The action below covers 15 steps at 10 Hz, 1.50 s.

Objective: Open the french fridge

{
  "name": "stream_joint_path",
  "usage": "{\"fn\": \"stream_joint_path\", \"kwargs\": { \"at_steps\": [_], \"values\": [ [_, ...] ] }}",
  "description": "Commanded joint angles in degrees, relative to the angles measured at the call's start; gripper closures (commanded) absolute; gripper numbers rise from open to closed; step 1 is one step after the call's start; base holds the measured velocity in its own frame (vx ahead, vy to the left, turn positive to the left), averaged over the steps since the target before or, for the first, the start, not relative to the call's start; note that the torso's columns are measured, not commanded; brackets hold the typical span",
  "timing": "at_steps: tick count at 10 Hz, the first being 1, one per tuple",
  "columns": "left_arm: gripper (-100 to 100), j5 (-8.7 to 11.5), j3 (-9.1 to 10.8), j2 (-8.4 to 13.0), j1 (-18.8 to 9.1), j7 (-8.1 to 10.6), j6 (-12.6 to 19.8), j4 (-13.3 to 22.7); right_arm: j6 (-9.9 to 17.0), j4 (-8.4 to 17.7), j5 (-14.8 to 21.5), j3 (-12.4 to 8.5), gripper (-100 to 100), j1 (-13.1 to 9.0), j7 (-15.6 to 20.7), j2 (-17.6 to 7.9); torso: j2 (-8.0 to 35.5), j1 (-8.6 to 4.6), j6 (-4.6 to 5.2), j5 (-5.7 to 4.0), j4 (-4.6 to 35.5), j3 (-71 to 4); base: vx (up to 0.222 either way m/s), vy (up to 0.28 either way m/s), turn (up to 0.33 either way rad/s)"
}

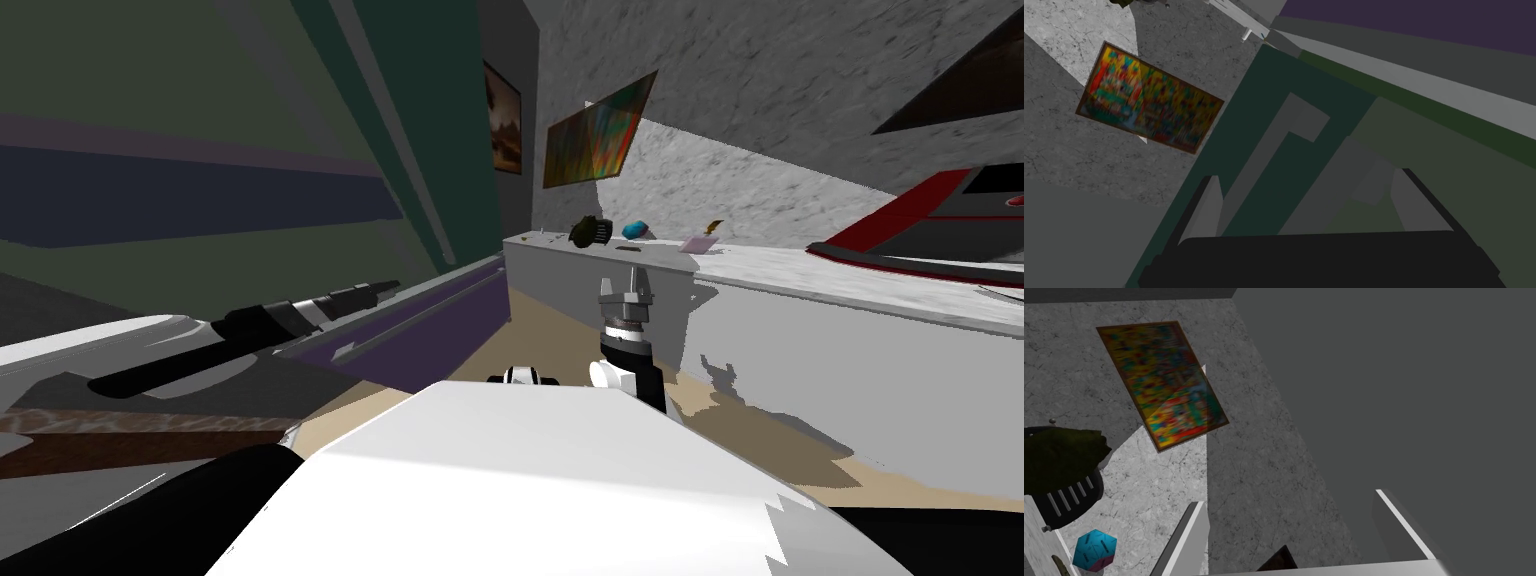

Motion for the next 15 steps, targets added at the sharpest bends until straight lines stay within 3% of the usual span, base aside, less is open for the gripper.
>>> {"fn": "stream_joint_path", "kwargs": {
  "at_steps": [1,2,11,12,13,15],
  "values": [
    [-100,-0.05,0.07,0.09,0.03,0.17,-0.24,0.09,0.0,0.0,0.0,0.0,0,-0.01,0.0,-0.01,0.25,0.14,-0.01,0.02,0.08,0.16,0.015,-0.012,-0.003],
    [100,-0.04,0.06,0.09,0.02,0.15,-0.22,0.07,0.0,0.0,0.0,-0.01,0,-0.02,0.0,-0.01,0.33,0.22,-0.02,0.06,0.12,0.23,0.008,-0.005,-0.001],
    [100,0.4,1.76,2.87,0.61,-2.25,-7.74,-11.37,0.01,0.01,0.0,-0.02,0,-0.03,0.0,-0.02,-0.08,0.06,0.0,0.0,-0.01,-0.04,-0.166,0.136,-0.013],
    [100,0.43,1.57,2.83,0.46,-2.14,-7.38,-10.23,0.01,0.01,0.0,-0.02,0,-0.03,0.0,-0.02,-0.03,0.15,-0.02,0.04,0.0,-0.01,-0.068,0.08,-0.01],
    [-100,0.85,3.3,3.25,-0.6,-1.76,-6.54,-9.2,0.01,0.01,0.0,-0.01,0,-0.02,0.0,-0.02,-0.22,-0.18,-0.01,-0.03,-0.04,-0.1,0.103,0.021,-0.008],
    [-100,1.2,4.57,3.53,-1.51,-1.47,-5.66,-8.17,0.0,0.0,0.0,-0.01,0,0.01,0.0,-0.01,-0.66,-0.27,0.02,-0.11,-0.21,-0.43,0.183,0.011,-0.009]
  ]
}}
